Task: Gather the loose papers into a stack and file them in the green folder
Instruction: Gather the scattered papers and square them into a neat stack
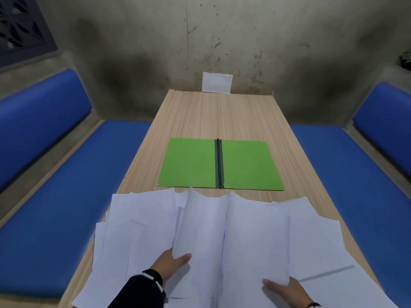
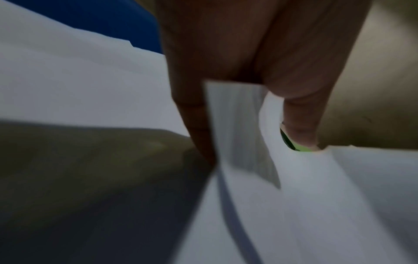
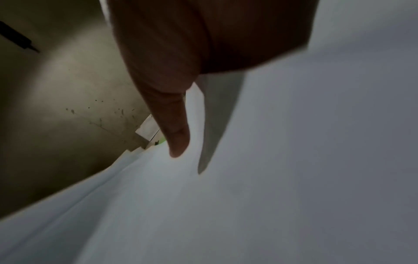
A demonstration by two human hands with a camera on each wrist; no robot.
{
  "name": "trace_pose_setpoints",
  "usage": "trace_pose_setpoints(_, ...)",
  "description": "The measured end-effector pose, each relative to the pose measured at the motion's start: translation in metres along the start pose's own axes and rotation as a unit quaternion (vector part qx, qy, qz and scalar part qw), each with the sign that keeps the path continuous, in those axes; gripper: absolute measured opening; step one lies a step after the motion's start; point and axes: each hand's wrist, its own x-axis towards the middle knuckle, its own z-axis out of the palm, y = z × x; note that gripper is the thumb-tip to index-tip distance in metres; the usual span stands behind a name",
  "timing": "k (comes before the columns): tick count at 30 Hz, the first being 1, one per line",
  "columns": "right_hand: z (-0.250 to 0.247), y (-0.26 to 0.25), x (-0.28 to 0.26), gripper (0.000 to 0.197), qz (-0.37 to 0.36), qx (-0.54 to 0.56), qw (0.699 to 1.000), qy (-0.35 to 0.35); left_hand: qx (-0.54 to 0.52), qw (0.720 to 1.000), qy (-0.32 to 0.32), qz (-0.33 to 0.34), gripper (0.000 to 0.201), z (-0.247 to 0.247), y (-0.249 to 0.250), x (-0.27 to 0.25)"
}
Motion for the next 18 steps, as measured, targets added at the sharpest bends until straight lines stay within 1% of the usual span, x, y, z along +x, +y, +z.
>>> trace_pose_setpoints(1, 0.005, 0.002, 0.003, 0.078, -0.006, 0.007, 1.000, -0.014, 0.001, 1.000, -0.011, 0.002, 0.044, 0.005, 0.000, -0.001)
trace_pose_setpoints(2, 0.009, 0.003, 0.004, 0.083, -0.011, 0.009, 0.999, -0.030, 0.008, 1.000, -0.015, 0.005, 0.047, 0.010, -0.001, -0.001)
trace_pose_setpoints(3, 0.012, 0.001, 0.004, 0.078, -0.011, 0.003, 0.999, -0.043, 0.016, 1.000, -0.005, 0.004, 0.048, 0.013, -0.004, 0.000)
trace_pose_setpoints(5, 0.017, 0.000, 0.005, 0.055, -0.018, -0.003, 0.999, -0.044, 0.027, 0.999, 0.031, -0.006, 0.047, 0.015, -0.006, 0.001)
trace_pose_setpoints(7, 0.014, 0.000, 0.005, 0.042, -0.018, -0.007, 1.000, 0.001, 0.037, 0.997, 0.072, -0.015, 0.043, 0.009, -0.002, -0.003)
trace_pose_setpoints(8, 0.011, 0.001, 0.005, 0.037, -0.017, -0.006, 1.000, 0.019, 0.031, 0.994, 0.103, -0.005, 0.041, 0.004, 0.000, -0.004)
trace_pose_setpoints(10, -0.002, 0.000, 0.001, 0.036, -0.012, -0.004, 0.999, 0.050, -0.027, 0.988, 0.149, 0.024, 0.036, -0.014, 0.008, -0.010)
trace_pose_setpoints(11, -0.010, 0.001, 0.000, 0.038, -0.002, 0.004, 0.998, 0.069, -0.078, 0.982, 0.166, 0.036, 0.035, -0.028, 0.012, -0.016)
trace_pose_setpoints(12, -0.018, 0.002, 0.001, 0.045, -0.004, 0.021, 0.996, 0.089, -0.126, 0.973, 0.189, 0.048, 0.035, -0.045, 0.015, -0.020)
trace_pose_setpoints(13, -0.025, 0.001, 0.000, 0.051, -0.014, 0.032, 0.994, 0.100, -0.154, 0.963, 0.212, 0.058, 0.036, -0.063, 0.015, -0.020)
trace_pose_setpoints(14, -0.031, -0.002, -0.001, 0.050, -0.026, 0.039, 0.992, 0.117, -0.162, 0.956, 0.232, 0.072, 0.040, -0.081, 0.015, -0.022)
trace_pose_setpoints(16, -0.040, -0.007, -0.004, 0.030, -0.032, 0.045, 0.988, 0.144, -0.195, 0.942, 0.249, 0.110, 0.051, -0.110, 0.013, -0.024)
trace_pose_setpoints(17, -0.041, -0.012, -0.007, 0.024, -0.037, 0.050, 0.988, 0.141, -0.225, 0.934, 0.243, 0.132, 0.050, -0.117, 0.015, -0.026)
trace_pose_setpoints(18, -0.041, -0.015, -0.008, 0.021, -0.040, 0.060, 0.988, 0.136, -0.250, 0.930, 0.228, 0.141, 0.045, -0.119, 0.021, -0.031)
